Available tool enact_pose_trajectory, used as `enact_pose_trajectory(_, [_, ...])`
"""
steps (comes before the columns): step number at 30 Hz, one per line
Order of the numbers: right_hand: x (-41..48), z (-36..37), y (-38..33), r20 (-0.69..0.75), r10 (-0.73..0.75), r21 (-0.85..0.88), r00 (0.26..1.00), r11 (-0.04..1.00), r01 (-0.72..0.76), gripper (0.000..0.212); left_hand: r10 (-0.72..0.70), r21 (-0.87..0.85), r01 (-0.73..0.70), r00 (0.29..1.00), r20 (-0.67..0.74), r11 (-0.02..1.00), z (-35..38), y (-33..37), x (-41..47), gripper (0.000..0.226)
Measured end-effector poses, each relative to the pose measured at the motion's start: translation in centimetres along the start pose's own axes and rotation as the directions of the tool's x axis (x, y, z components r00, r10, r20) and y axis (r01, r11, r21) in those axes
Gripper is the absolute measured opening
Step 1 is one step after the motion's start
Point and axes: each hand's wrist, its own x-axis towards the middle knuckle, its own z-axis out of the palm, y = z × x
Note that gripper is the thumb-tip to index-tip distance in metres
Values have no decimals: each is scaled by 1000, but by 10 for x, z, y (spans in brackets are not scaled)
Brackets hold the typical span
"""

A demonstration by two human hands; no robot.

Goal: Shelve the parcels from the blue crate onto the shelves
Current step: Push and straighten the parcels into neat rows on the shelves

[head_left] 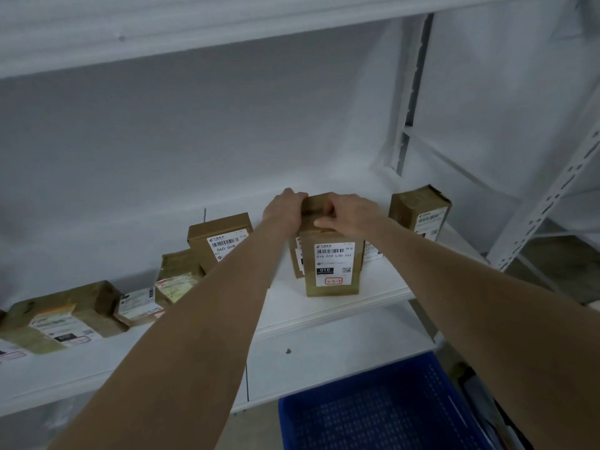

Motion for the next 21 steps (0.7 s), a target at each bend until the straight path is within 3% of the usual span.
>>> enact_pose_trajectory(3, [-1,-1,4,-7,4,38,1000,999,-3,43,93,-51,-91,995,30,995,-2,-2,2,47])
enact_pose_trajectory(8, [-11,-4,11,187,-30,111,982,994,9,68,180,-144,-180,984,-9,973,-16,-9,-14,22])
enact_pose_trajectory(11, [-9,-2,0,113,-85,231,990,971,57,51,163,-116,-164,986,-17,980,-24,-9,-29,40])
enact_pose_trajectory(16, [-7,12,-23,14,-110,306,994,947,101,27,180,-52,-175,978,105,983,-29,-9,-52,25])
enact_pose_trajectory(21, [-8,13,-39,17,-90,262,996,962,82,13,159,71,-167,981,109,983,-15,-10,-59,54])
